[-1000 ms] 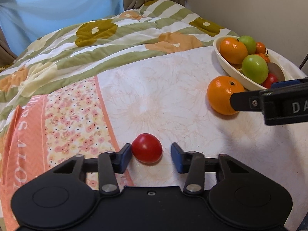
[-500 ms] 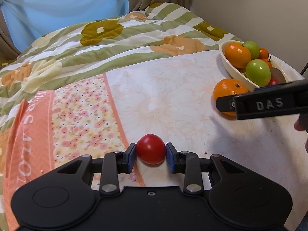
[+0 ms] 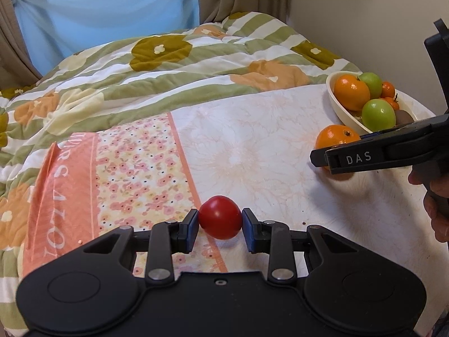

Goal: Organize fruits
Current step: 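Grasp the last red cherry tomato with the left tool while the right tool grasps the large orange, then carry the tomato and orange into the duck bowl and open both tools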

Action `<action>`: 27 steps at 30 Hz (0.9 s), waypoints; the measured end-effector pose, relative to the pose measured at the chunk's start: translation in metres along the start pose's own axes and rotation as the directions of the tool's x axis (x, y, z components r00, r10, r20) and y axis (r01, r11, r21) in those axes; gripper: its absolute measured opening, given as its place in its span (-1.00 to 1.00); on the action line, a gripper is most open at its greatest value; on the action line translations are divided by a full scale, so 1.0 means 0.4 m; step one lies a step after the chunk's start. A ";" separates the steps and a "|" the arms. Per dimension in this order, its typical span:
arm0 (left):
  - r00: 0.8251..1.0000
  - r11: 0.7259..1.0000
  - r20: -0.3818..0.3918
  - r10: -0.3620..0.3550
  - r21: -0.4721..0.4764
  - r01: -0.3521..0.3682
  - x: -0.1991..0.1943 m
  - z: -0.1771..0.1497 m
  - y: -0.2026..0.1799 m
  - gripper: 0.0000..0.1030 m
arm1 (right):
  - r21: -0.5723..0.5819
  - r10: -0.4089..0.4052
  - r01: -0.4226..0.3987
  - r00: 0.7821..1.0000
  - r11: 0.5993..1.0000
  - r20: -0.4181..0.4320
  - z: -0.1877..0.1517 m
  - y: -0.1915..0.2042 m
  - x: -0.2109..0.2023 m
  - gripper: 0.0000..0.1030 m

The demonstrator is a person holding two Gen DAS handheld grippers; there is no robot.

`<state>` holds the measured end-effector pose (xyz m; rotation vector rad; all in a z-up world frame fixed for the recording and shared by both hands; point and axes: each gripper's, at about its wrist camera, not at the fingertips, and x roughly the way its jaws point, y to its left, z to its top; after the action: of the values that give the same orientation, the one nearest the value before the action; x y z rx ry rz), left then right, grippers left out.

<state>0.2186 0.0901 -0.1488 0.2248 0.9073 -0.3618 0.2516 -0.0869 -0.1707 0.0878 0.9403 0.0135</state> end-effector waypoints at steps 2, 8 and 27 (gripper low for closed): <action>1.000 1.000 0.004 0.004 -0.006 -0.004 -0.005 0.001 -0.001 -0.30 | 0.003 0.008 -0.008 1.000 1.000 0.001 -0.002 -0.004 -0.001 0.46; 1.000 0.999 0.026 0.017 -0.029 -0.016 -0.032 0.011 -0.009 -0.29 | 0.002 0.028 -0.028 0.999 1.000 0.017 -0.003 -0.012 -0.028 0.46; 0.983 0.999 0.181 0.024 -0.026 -0.020 -0.160 0.143 -0.168 -0.29 | -0.023 0.070 -0.067 0.987 0.997 0.145 0.049 -0.173 -0.267 0.46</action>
<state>0.1973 0.0224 -0.0658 0.1763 0.7287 -0.3449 0.2027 -0.1624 -0.0788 0.1033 0.7903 0.0784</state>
